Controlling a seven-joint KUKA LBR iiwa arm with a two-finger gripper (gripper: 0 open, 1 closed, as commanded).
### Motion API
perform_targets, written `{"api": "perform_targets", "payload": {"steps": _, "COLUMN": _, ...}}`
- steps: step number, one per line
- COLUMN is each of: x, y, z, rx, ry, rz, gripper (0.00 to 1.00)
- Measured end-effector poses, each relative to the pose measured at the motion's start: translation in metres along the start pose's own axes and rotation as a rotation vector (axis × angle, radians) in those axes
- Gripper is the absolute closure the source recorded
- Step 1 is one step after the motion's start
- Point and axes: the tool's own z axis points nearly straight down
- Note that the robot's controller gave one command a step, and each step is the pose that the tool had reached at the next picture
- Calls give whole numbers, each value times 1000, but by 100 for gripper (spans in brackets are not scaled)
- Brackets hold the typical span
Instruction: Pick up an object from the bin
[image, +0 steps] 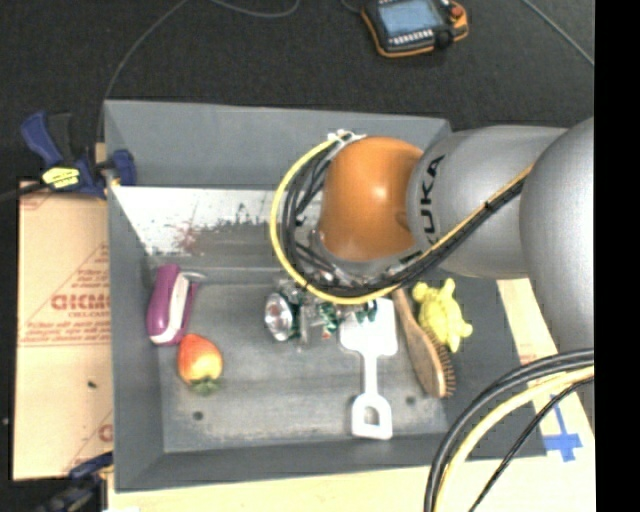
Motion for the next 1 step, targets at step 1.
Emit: {"api": "perform_targets", "payload": {"steps": 1, "x": -2, "y": 0, "z": -32, "rx": 1, "ry": -5, "rz": 3, "gripper": 100}}
